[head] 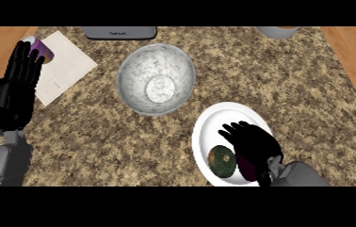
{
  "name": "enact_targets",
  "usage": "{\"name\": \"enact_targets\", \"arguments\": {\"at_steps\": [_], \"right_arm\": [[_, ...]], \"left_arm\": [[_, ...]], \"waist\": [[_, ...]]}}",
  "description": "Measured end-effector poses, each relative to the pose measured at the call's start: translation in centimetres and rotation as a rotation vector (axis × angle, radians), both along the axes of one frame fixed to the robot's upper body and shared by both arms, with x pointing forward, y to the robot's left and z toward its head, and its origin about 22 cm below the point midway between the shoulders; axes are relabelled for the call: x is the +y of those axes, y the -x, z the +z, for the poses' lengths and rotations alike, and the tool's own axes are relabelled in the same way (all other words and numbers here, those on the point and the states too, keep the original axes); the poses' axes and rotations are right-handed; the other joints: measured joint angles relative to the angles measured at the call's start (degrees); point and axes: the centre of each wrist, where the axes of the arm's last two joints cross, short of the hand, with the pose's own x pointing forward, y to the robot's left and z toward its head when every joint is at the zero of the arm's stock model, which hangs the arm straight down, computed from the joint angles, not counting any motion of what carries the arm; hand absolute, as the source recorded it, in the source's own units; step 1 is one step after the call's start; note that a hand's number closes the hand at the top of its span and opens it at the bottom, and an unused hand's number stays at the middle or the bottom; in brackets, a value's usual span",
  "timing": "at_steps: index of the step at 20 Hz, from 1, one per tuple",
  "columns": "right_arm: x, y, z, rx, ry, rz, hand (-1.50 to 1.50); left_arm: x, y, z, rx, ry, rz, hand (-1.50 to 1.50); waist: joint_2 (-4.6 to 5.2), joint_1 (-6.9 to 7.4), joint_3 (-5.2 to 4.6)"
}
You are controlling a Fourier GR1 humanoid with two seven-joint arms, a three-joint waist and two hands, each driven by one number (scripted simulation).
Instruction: Pick the eggplant from the plate and place it in the bowl
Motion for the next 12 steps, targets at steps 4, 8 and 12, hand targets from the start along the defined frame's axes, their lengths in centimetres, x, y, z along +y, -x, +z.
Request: {"name": "enact_targets", "arguments": {"at_steps": [4, 8, 12], "right_arm": [[-0.3, -0.3, -1.4, -0.001, 0.02, -0.027, -1.5], [-0.9, -1.0, -1.7, -0.008, 0.034, -0.037, 1.5], [-0.5, -1.0, -2.3, -0.067, -0.005, -0.007, 1.5]], "left_arm": [[0.4, -0.1, 0.5, 0.002, 0.0, 0.0, 0.0], [0.3, 0.2, 0.4, 0.0, -0.002, -0.001, 0.0], [-0.2, 0.0, 0.3, 0.0, -0.001, 0.001, 0.0]], "waist": [[0.0, -0.03, 0.0], [-0.02, -0.02, -0.01], [-0.28, -0.07, -0.26]]}}
